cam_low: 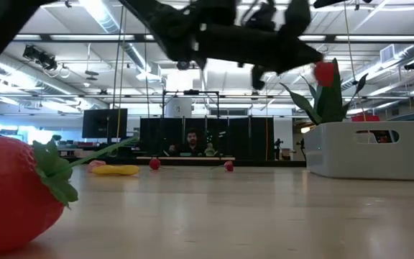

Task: Pick and placing Produce into tupperware
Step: Put the top strawberry into the bin, then put the strawberry into the bin

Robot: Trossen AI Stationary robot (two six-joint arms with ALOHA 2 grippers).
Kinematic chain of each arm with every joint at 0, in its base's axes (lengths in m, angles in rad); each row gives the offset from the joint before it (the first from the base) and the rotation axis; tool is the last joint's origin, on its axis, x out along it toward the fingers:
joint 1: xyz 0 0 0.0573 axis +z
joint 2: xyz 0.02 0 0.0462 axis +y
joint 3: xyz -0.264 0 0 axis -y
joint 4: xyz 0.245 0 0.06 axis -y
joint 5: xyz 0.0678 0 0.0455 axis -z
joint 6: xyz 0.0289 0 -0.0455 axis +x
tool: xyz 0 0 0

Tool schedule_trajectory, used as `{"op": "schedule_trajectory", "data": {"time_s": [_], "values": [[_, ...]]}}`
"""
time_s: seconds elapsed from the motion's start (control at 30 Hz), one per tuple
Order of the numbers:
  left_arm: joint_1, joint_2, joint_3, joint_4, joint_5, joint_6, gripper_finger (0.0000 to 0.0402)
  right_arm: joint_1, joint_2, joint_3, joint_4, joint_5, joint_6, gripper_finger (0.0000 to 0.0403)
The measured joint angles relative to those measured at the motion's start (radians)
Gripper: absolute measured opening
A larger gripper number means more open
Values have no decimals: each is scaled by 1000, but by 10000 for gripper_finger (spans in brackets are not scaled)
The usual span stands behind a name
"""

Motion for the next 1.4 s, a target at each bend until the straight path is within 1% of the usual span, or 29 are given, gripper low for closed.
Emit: {"op": "schedule_trajectory", "data": {"time_s": [0.07, 0.1, 0.2, 0.23, 0.3, 0.4, 0.57, 0.67, 0.73, 0.83, 0.93, 1.03, 1.13, 1.23, 1.3, 1.4], "values": [[7, 64, 113, -82, 50, -2, 0, 0, 11, 0, -2, 0, 0, 224], [7, 95, 165, -141, 59, -5, 0, 0, 17, 0, -7, -1, 2, 224], [9, 184, 311, -343, 57, -4, 0, 0, 30, 0, -26, -3, 23, 224], [9, 212, 358, -386, 51, -3, 0, 0, 33, 0, -37, -3, 29, 224], [12, 243, 422, -478, 43, -5, 0, 0, 38, 0, -44, -3, 34, 224], [12, 270, 492, -557, 40, -26, 5, 0, 44, 0, -51, -3, 36, 224], [16, 280, 502, -689, 41, -68, 10, 0, 44, 0, -54, -3, 63, 224], [17, 280, 502, -710, 42, -80, 12, 0, 44, 0, -61, -3, 96, 224], [17, 280, 502, -714, 42, -79, 22, 0, 44, 0, -66, -5, 117, 224], [17, 280, 502, -716, 41, -53, 50, 0, 44, 0, -71, -7, 138, 224], [17, 280, 509, -710, 41, -27, 88, 0, 44, 0, -73, -9, 142, 224], [16, 280, 538, -709, 41, -27, 128, 0, 44, 0, -74, -19, 154, 224], [12, 279, 573, -734, 50, -25, 159, 0, 44, 0, -87, -40, 187, 224], [10, 246, 613, -849, 95, 57, 179, 1, 44, 0, -100, -103, 202, 224], [7, 213, 660, -1000, 96, 109, 186, 6, 43, 0, -111, -157, 206, 224], [3, 190, 743, -1276, 96, 143, 189, 29, 39, 2, -112, -178, 202, 224]]}}
